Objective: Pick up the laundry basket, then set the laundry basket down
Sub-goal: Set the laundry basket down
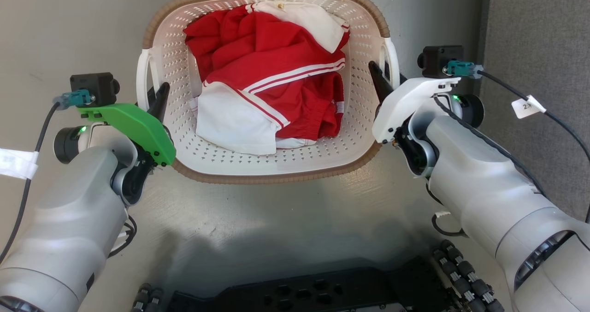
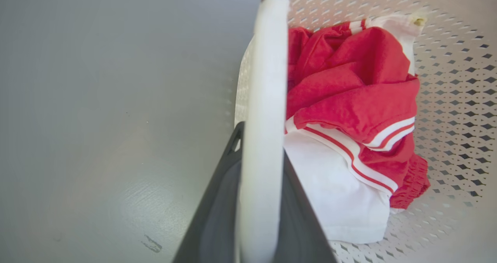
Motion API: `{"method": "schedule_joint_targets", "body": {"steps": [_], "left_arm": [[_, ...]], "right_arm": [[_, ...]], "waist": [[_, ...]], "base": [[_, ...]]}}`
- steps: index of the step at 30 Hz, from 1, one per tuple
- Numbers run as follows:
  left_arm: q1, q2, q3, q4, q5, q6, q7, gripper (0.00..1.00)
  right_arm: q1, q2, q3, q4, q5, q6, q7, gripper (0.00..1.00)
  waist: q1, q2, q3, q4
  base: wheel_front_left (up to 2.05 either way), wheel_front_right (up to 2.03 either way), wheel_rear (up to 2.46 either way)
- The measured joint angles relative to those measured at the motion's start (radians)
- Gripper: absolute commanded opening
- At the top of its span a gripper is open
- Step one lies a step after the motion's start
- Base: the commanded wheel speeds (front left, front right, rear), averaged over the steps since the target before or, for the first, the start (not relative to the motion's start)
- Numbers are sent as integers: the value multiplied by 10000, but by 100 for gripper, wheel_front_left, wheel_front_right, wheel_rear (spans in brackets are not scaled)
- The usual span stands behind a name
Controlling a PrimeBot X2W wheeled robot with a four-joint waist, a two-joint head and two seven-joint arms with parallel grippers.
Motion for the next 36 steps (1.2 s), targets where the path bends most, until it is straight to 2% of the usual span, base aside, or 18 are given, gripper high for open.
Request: {"method": "schedule_joint_targets", "body": {"steps": [1,2,20,24,36], "left_arm": [[-2,4,-8,8,-19,2,0,76],[-4,12,-25,17,-79,0,2,100],[-38,71,-460,228,-276,-42,-104,100],[-33,253,-552,453,-278,-44,-167,100],[43,259,-598,690,-343,-44,-453,100]], "right_arm": [[-6,-6,0,21,29,0,0,99],[-10,-8,-6,48,86,-2,0,100],[-12,-19,403,153,268,-63,0,100],[-5,-19,451,150,268,-61,-2,100],[36,-19,215,50,180,19,-2,100]], "waist": [[0,0,2,0],[0,0,4,0],[0,0,-275,4],[0,0,-535,-42],[-1,0,-1817,-233]], "base": [[0,0,0],[0,0,0],[0,0,0],[0,0,0],[0,0,0]]}}
